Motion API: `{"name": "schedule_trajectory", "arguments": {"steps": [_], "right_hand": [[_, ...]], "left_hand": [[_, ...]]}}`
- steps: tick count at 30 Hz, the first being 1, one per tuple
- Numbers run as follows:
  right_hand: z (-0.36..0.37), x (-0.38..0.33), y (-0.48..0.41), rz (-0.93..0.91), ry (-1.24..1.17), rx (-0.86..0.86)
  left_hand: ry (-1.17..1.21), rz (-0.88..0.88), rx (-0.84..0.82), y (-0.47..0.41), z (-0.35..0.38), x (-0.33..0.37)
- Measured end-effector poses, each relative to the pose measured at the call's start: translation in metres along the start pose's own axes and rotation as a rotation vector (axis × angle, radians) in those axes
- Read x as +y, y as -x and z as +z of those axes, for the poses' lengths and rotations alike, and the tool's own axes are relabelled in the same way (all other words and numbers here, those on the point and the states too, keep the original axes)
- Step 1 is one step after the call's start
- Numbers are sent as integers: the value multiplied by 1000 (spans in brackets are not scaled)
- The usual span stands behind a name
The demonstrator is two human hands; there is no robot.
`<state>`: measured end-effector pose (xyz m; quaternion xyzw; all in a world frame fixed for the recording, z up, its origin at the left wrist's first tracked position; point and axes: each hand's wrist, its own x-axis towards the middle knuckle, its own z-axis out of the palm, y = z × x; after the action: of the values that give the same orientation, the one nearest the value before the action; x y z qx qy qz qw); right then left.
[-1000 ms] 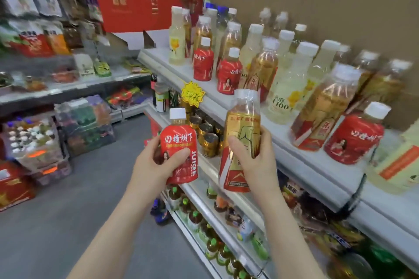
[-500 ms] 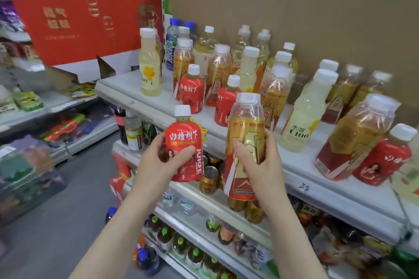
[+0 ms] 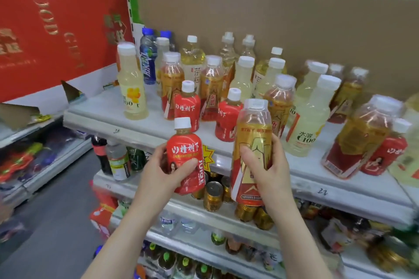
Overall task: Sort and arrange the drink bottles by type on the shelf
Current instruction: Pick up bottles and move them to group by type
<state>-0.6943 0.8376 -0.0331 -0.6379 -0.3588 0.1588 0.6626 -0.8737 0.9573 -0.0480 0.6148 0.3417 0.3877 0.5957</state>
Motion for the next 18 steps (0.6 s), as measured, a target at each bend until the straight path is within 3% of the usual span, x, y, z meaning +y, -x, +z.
{"name": "schedule_trajectory", "arguments": {"steps": [10, 18], "right_hand": [[-51, -13, 50, 24, 115, 247], [-112, -23, 53, -30, 263, 425]], "left_hand": [[37, 25, -259, -5, 49, 2], [35, 102, -357, 5, 105, 0]]}}
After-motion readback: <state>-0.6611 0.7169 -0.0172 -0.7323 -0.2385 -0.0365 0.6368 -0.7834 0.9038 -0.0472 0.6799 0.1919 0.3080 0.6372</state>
